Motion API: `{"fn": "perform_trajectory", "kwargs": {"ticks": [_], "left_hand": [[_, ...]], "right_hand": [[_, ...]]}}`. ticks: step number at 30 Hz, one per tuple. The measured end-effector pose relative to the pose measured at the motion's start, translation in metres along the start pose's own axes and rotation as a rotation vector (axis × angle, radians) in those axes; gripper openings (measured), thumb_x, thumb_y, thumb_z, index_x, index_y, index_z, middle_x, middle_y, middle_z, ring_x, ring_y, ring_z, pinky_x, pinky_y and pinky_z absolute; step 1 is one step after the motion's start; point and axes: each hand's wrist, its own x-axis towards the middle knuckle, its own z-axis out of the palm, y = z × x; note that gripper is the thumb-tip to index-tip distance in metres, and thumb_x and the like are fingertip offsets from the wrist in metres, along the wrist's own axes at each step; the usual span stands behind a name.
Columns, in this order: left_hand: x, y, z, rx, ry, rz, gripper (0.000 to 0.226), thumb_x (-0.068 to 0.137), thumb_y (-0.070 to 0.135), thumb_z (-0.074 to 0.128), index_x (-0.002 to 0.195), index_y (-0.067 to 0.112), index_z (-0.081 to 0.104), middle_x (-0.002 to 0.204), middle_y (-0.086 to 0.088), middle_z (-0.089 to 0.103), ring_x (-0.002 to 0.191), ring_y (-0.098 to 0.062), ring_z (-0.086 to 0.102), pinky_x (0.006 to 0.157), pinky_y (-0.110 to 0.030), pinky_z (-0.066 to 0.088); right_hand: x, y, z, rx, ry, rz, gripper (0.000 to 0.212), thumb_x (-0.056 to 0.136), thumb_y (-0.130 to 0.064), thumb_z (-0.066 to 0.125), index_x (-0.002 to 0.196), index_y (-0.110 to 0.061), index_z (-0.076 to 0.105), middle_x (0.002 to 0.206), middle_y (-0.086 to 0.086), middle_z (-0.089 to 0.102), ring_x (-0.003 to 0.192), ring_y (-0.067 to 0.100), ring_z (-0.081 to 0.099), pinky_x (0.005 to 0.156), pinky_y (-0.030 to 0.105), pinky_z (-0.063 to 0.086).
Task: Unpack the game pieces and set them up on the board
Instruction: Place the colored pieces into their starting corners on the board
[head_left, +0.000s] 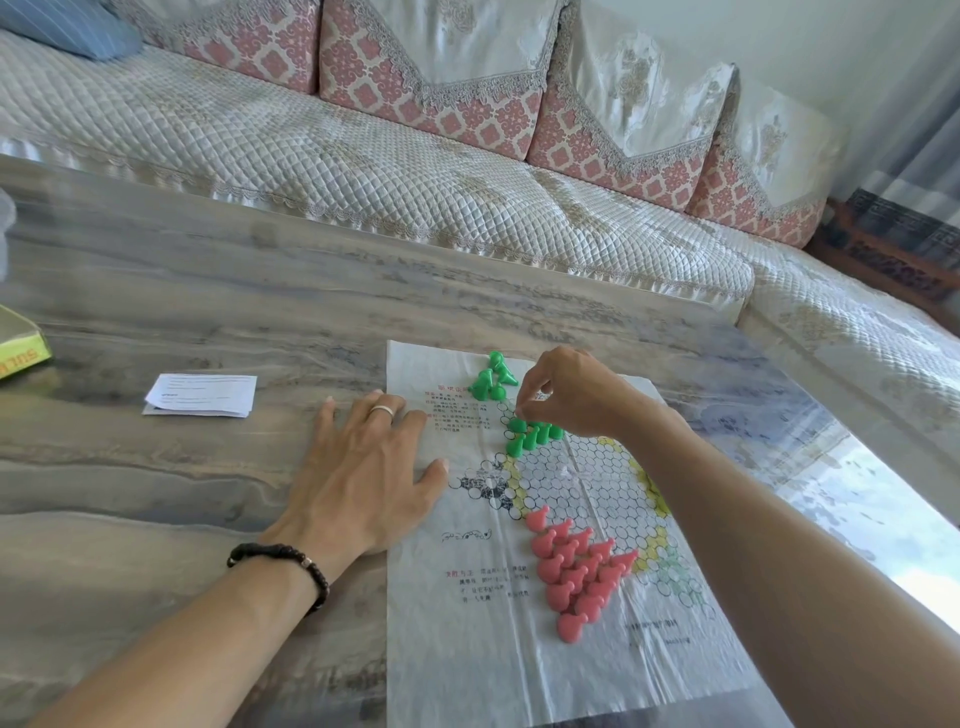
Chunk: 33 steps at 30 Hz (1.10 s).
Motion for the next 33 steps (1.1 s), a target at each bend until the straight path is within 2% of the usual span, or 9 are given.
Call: {"fn": "perform_trajectory", "kwargs": {"ticks": [7, 11, 13, 16, 19, 24, 28, 30, 33], "left_hand": [[0.001, 0.0, 0.001, 0.006, -0.003, 0.0, 0.056, 0.087, 0.061, 0.03, 0.132, 0.028, 0.044, 0.147, -0.001, 0.038, 0.142, -0.018, 0.021, 0.114, -0.051, 0.013], [0.0, -0.001, 0.0, 0.002, -0.006, -0.001, 0.057, 0.088, 0.061, 0.03, 0.133, 0.028, 0.043, 0.148, -0.001, 0.037, 0.142, -0.018, 0.02, 0.114, -0.05, 0.012], [0.0, -0.001, 0.0, 0.002, -0.006, -0.002, 0.058, 0.088, 0.061, 0.03, 0.134, 0.028, 0.042, 0.148, -0.001, 0.036, 0.142, -0.018, 0.02, 0.114, -0.05, 0.012], [-0.001, 0.0, 0.0, -0.005, -0.005, -0.001, 0.058, 0.088, 0.06, 0.031, 0.134, 0.027, 0.043, 0.149, -0.001, 0.036, 0.143, -0.018, 0.02, 0.114, -0.05, 0.011], [0.0, 0.001, 0.0, -0.003, -0.002, 0.002, 0.058, 0.089, 0.06, 0.031, 0.135, 0.027, 0.042, 0.149, -0.002, 0.037, 0.143, -0.019, 0.02, 0.115, -0.051, 0.011], [0.0, -0.001, 0.001, -0.003, -0.004, 0.005, 0.058, 0.089, 0.06, 0.031, 0.136, 0.028, 0.04, 0.149, -0.001, 0.035, 0.143, -0.019, 0.019, 0.115, -0.051, 0.01], [0.001, -0.001, 0.002, -0.01, -0.002, 0.003, 0.053, 0.089, 0.058, 0.031, 0.131, 0.028, 0.043, 0.148, -0.001, 0.035, 0.143, -0.019, 0.017, 0.114, -0.05, 0.007], [0.001, -0.001, 0.003, -0.014, 0.0, 0.002, 0.053, 0.088, 0.058, 0.031, 0.13, 0.028, 0.043, 0.148, -0.001, 0.035, 0.143, -0.019, 0.018, 0.114, -0.05, 0.007], [0.0, -0.002, 0.003, -0.004, 0.005, 0.007, 0.054, 0.088, 0.059, 0.03, 0.13, 0.028, 0.043, 0.147, -0.002, 0.037, 0.142, -0.019, 0.019, 0.114, -0.05, 0.009]], "right_hand": [[0.002, 0.002, -0.001, -0.006, -0.044, 0.019, 0.009, 0.086, -0.021, 0.07, 0.091, -0.015, 0.075, 0.077, -0.019, 0.054, 0.071, -0.001, 0.055, 0.056, 0.01, 0.032], [0.003, 0.003, -0.001, 0.0, -0.038, 0.008, 0.014, 0.087, -0.024, 0.068, 0.095, -0.015, 0.075, 0.089, -0.012, 0.062, 0.074, -0.006, 0.053, 0.06, 0.009, 0.033], [0.005, 0.003, -0.002, 0.012, -0.001, 0.002, 0.017, 0.089, -0.025, 0.065, 0.1, -0.014, 0.073, 0.098, -0.007, 0.067, 0.079, -0.004, 0.056, 0.065, 0.009, 0.04], [0.013, 0.0, -0.001, 0.053, 0.049, 0.034, 0.018, 0.092, -0.021, 0.06, 0.1, -0.012, 0.073, 0.1, -0.001, 0.073, 0.082, 0.012, 0.069, 0.077, 0.029, 0.058], [0.028, -0.007, 0.006, 0.053, 0.1, 0.074, 0.018, 0.092, -0.023, 0.061, 0.095, -0.01, 0.074, 0.092, 0.003, 0.074, 0.076, 0.018, 0.071, 0.075, 0.037, 0.06], [0.044, -0.012, 0.017, -0.009, 0.06, 0.139, 0.004, 0.085, -0.017, 0.066, 0.087, -0.013, 0.069, 0.087, 0.007, 0.071, 0.061, 0.019, 0.065, 0.056, 0.027, 0.056], [0.047, -0.011, 0.017, -0.026, 0.016, 0.166, 0.019, 0.082, -0.003, 0.059, 0.096, -0.009, 0.07, 0.093, 0.007, 0.07, 0.065, 0.016, 0.061, 0.059, 0.03, 0.057], [0.045, -0.011, 0.017, -0.021, -0.006, 0.159, 0.023, 0.083, -0.004, 0.057, 0.102, -0.011, 0.069, 0.093, 0.005, 0.067, 0.07, 0.019, 0.063, 0.064, 0.034, 0.059], [0.039, -0.011, 0.012, 0.034, 0.028, 0.125, 0.025, 0.087, -0.002, 0.052, 0.101, -0.012, 0.07, 0.087, 0.001, 0.068, 0.065, 0.017, 0.064, 0.059, 0.027, 0.057]]}}
